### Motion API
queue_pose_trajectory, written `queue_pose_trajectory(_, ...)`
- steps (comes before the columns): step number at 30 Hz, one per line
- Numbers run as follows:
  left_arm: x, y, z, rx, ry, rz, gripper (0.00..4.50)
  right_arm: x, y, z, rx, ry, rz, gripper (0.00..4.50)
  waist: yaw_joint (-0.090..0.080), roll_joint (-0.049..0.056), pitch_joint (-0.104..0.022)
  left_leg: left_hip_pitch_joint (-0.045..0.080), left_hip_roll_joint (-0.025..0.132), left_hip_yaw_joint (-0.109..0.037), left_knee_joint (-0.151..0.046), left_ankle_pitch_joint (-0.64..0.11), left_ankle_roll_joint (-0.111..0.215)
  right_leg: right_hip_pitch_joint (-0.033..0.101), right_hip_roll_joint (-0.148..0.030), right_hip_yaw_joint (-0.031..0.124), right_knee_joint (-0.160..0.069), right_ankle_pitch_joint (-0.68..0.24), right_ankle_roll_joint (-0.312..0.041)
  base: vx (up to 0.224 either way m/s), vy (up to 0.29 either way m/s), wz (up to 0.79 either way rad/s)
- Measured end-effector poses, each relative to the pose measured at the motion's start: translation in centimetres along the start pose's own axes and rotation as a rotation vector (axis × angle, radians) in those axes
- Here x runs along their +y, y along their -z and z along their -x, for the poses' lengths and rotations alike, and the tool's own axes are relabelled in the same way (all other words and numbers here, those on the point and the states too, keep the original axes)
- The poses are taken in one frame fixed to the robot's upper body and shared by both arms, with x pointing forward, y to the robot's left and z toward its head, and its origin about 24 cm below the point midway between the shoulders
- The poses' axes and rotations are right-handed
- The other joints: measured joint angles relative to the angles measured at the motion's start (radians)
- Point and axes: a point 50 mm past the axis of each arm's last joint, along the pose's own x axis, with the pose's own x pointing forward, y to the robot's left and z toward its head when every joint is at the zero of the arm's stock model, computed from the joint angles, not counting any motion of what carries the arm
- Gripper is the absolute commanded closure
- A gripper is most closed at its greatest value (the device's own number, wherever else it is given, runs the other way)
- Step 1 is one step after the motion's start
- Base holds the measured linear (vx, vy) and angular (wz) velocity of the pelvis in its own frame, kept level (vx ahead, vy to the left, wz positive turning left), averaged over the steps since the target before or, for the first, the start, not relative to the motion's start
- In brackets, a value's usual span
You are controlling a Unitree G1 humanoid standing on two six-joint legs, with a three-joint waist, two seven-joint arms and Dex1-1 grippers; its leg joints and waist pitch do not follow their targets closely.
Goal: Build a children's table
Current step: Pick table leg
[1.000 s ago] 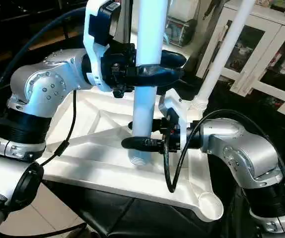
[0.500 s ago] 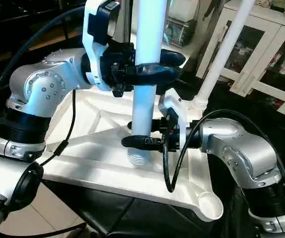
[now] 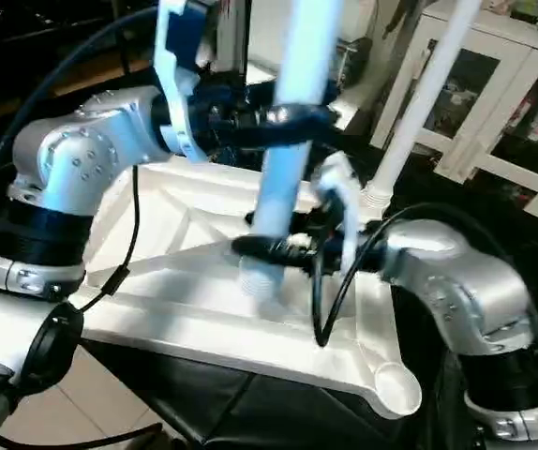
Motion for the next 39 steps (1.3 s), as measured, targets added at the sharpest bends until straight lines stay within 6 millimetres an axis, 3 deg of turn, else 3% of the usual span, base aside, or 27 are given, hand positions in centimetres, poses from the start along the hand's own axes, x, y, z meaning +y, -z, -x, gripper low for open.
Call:
queue_pose_trajectory(2,0.3,-0.1,0.3,-0.023,-0.019,0.013,0.87,-0.2,0.1,0.7,-0.001,0.039,-0.001,2.63,0.001,0.000,0.000,0.000,0.000,0.000,0.000,0.000,0.000,0.000,0.000,0.000,0.000,0.000,0.000,0.000,0.000,0.00)
queue_pose_trajectory(5,1.0,-0.8,1.8,-0.109,-0.088,0.025,0.80,-0.7,0.2,2.9,-0.010,0.140,-0.006,2.64,0.002,0.003,0.000,0.000,0.000,0.000,0.000,0.000,0.000,0.000,0.000,0.000,0.000,0.000,0.000,0.000,0.000,0.00)
queue_pose_trajectory(6,1.2,-1.3,2.7,-0.137,-0.116,0.019,0.59,-1.0,0.1,3.7,-0.018,0.185,-0.005,2.64,0.003,0.005,0.000,0.000,0.000,0.000,0.000,0.000,0.000,0.000,0.000,0.000,0.000,0.000,0.000,0.000,0.000,0.00)
queue_pose_trajectory(9,1.4,-1.8,4.5,-0.162,-0.199,-0.018,0.59,-1.7,0.1,5.0,-0.024,0.318,0.010,2.64,-0.002,0.017,-0.006,0.000,0.000,0.000,0.000,0.000,0.000,0.000,0.000,0.000,-0.001,0.000,0.000,0.000,0.000,0.00)
queue_pose_trajectory(12,1.8,-0.6,6.2,-0.136,-0.300,-0.020,0.59,-2.0,0.7,5.5,-0.021,0.411,0.008,2.64,-0.003,0.031,-0.011,0.001,0.000,0.000,0.000,-0.001,0.001,0.001,0.000,0.000,-0.001,0.000,0.000,0.000,0.000,0.00)
queue_pose_trajectory(15,2.5,3.4,10.5,0.028,-0.664,-0.039,0.59,-2.6,2.3,5.7,-0.049,0.622,-0.002,2.64,-0.009,0.051,-0.018,0.002,-0.001,0.000,-0.002,0.000,-0.001,0.000,0.000,0.000,0.001,-0.001,0.002,0.000,0.000,0.00)
queue_pose_trajectory(17,2.7,5.3,11.9,0.083,-0.778,-0.012,0.59,-2.9,2.9,5.8,-0.053,0.690,-0.014,2.64,-0.008,0.052,-0.017,0.001,0.000,0.000,-0.002,0.001,-0.002,-0.002,0.000,0.000,0.003,-0.001,0.002,0.000,0.000,0.00)
queue_pose_trajectory(19,2.2,7.7,13.4,0.179,-1.043,-0.159,0.59,-2.8,3.1,4.8,-0.139,0.791,-0.017,2.64,-0.013,0.056,-0.022,0.003,0.000,0.000,-0.004,0.001,-0.002,0.000,0.000,0.000,0.002,-0.002,0.004,0.000,0.000,0.00)
queue_pose_trajectory(21,1.3,10.5,14.1,0.252,-1.198,-0.220,0.59,-2.2,3.9,3.9,-0.182,0.843,-0.058,2.64,-0.021,0.052,-0.023,0.003,0.000,0.000,-0.006,0.001,-0.002,-0.001,0.000,0.000,0.000,-0.004,0.005,0.000,0.000,0.00)
queue_pose_trajectory(23,0.3,12.7,14.1,0.302,-1.258,-0.245,0.59,-1.8,5.4,3.4,-0.121,0.884,-0.059,2.64,-0.016,0.043,-0.021,-0.001,0.000,-0.001,-0.006,0.001,-0.002,-0.002,0.000,-0.001,-0.001,-0.004,0.005,0.000,0.000,0.00)
queue_pose_trajectory(29,-0.8,11.8,12.4,0.153,-1.318,-0.363,0.59,-0.9,7.8,2.4,-0.130,0.939,-0.164,2.64,-0.010,0.038,-0.022,0.002,-0.001,0.006,-0.007,0.000,0.000,0.000,-0.001,0.004,-0.012,-0.001,0.013,0.000,0.000,0.00)
queue_pose_trajectory(30,-0.9,12.2,12.6,0.153,-1.330,-0.367,0.59,-0.8,8.1,2.4,-0.129,0.948,-0.174,2.64,-0.008,0.036,-0.022,0.006,0.001,0.016,-0.008,-0.001,0.001,-0.002,0.001,0.013,-0.011,0.000,0.016,0.000,0.035,-0.26)
queue_pose_trajectory(31,-1.2,12.9,13.0,0.167,-1.357,-0.371,0.59,-0.8,8.2,2.5,-0.129,0.963,-0.178,2.64,-0.005,0.035,-0.022,0.012,0.001,0.030,-0.008,-0.004,0.005,-0.007,0.004,0.033,-0.009,0.002,0.020,0.000,0.035,-0.26)
queue_pose_trajectory(33,-1.3,13.8,13.2,0.196,-1.374,-0.372,0.59,-0.9,8.3,2.9,-0.126,0.993,-0.163,2.64,0.001,0.033,-0.021,0.013,-0.006,0.039,-0.005,-0.010,0.012,-0.015,0.006,0.060,-0.009,0.007,0.029,-0.005,0.081,-0.36)
queue_pose_trajectory(34,-1.2,14.2,13.2,0.210,-1.377,-0.373,0.59,-0.9,8.4,3.2,-0.119,1.010,-0.160,2.64,0.007,0.030,-0.020,0.014,-0.015,0.036,0.006,-0.021,0.017,-0.019,0.008,0.084,-0.010,0.012,0.038,-0.008,0.100,-0.34)
queue_pose_trajectory(35,-1.2,14.3,13.1,0.214,-1.374,-0.375,0.59,-0.8,8.6,3.6,-0.114,1.025,-0.165,2.64,0.016,0.030,-0.020,0.011,-0.026,0.018,0.027,-0.032,0.034,-0.019,0.009,0.103,-0.010,0.015,0.046,-0.005,0.153,-0.44)
queue_pose_trajectory(36,-1.2,14.4,12.9,0.213,-1.368,-0.380,0.59,-0.8,8.8,3.9,-0.109,1.041,-0.166,2.64,0.020,0.030,-0.020,0.008,-0.038,-0.016,0.054,-0.053,0.042,-0.018,0.010,0.125,-0.012,0.019,0.061,-0.008,0.211,-0.50)
queue_pose_trajectory(37,-1.2,14.3,12.9,0.209,-1.368,-0.387,0.59,-0.9,8.7,4.0,-0.110,1.051,-0.166,2.64,0.020,0.035,-0.023,0.006,-0.042,-0.037,0.059,-0.066,0.038,-0.019,0.013,0.145,-0.012,0.022,0.074,-0.008,0.211,-0.50)
queue_pose_trajectory(38,-1.2,14.3,12.9,0.207,-1.370,-0.389,0.59,-0.9,8.8,4.1,-0.112,1.056,-0.168,2.64,0.015,0.036,-0.023,0.004,-0.048,-0.035,0.068,-0.076,0.029,-0.019,0.014,0.165,-0.016,0.024,0.084,-0.025,0.263,-0.39)
queue_pose_trajectory(39,-1.3,14.4,12.9,0.205,-1.376,-0.389,0.59,-0.8,8.8,3.9,-0.119,1.058,-0.177,2.64,-0.009,0.032,-0.024,0.011,-0.057,-0.011,0.067,-0.086,0.043,-0.029,0.013,0.178,-0.028,0.021,0.082,-0.067,0.279,-0.35)
